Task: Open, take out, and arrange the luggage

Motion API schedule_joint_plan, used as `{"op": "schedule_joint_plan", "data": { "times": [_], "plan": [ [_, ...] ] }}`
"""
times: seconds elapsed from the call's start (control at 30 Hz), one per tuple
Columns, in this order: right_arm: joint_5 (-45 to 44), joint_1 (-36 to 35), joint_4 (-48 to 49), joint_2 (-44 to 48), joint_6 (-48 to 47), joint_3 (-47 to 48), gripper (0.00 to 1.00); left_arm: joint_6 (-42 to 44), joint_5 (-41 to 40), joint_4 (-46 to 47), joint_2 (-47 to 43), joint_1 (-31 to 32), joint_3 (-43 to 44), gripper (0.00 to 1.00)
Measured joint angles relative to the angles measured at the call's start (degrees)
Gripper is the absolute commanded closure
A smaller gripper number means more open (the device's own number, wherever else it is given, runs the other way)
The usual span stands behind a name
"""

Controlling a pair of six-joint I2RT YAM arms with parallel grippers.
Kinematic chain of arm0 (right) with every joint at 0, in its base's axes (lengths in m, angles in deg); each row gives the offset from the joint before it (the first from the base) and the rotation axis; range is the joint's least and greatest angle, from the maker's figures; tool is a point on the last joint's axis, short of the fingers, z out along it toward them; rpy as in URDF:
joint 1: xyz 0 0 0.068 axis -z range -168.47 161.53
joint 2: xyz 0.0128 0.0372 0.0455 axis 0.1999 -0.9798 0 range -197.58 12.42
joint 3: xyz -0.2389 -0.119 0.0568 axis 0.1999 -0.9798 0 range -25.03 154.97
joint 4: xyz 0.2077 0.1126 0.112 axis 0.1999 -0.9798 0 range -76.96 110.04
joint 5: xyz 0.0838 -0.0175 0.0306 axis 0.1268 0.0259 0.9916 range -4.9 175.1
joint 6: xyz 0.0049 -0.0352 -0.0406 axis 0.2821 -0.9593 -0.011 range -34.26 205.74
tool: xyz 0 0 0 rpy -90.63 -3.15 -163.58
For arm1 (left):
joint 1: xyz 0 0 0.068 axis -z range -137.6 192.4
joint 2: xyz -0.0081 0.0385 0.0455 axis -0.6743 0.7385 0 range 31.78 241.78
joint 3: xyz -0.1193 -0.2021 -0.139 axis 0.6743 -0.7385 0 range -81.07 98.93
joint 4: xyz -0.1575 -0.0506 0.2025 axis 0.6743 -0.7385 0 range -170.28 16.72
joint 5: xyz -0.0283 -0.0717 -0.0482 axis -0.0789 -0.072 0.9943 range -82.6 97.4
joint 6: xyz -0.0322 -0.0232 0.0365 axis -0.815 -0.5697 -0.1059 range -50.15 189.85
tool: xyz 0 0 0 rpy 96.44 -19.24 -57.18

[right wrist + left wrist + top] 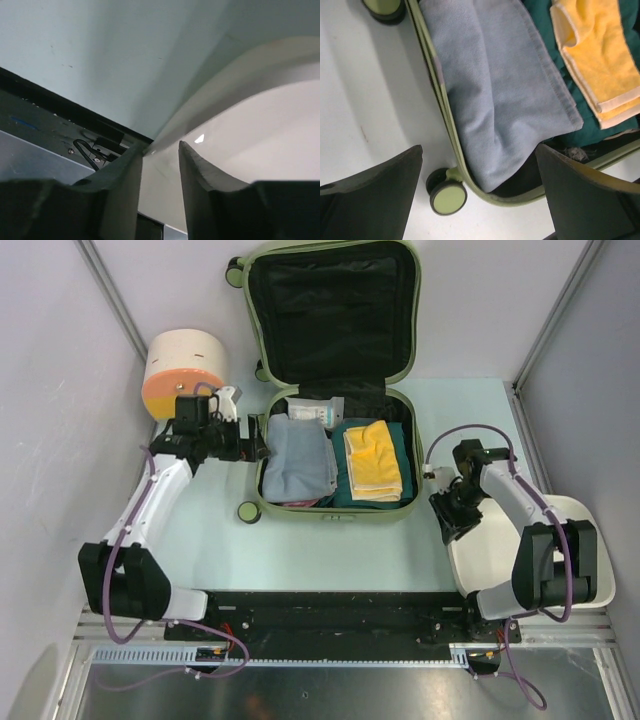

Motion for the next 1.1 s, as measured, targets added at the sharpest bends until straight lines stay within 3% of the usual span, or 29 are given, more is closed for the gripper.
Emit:
{"op": "schedule_joint_plan", "data": {
  "times": [0.03, 0.13, 0.33, 0.47, 0.87, 1.1],
  "plan": [
    [-0.3, -0.8, 0.1, 0.0, -0.2, 0.0, 0.83, 0.0, 0.7, 0.0, 0.9, 0.0, 1.0, 0.00],
    [-1.0, -2.0, 0.1, -0.1, -0.9, 0.3, 1.00, 0.0, 2.1, 0.4, 2.9, 0.0, 3.3, 0.00],
    [-1.6, -3.2, 0.5, -0.1, -3.1, 0.5, 1.00, 0.0, 5.7, 0.6, 5.7, 0.0, 7.4, 0.01],
    [-1.2, -4.0, 0.3, 0.1, -9.3, 0.7, 1.00, 0.2, 8.3, 0.8, 7.9, 0.0, 9.6, 0.01],
    [-4.0, -1.7, 1.8, 11.4, -41.0, -4.4, 1.00, 4.8, 13.8, 0.9, 11.8, 3.2, 12.3, 0.03],
    [-5.5, 10.4, -1.0, 21.9, -65.4, -12.7, 1.00, 6.1, 14.6, 1.0, 14.2, 5.6, 14.8, 0.03]
  ]
}}
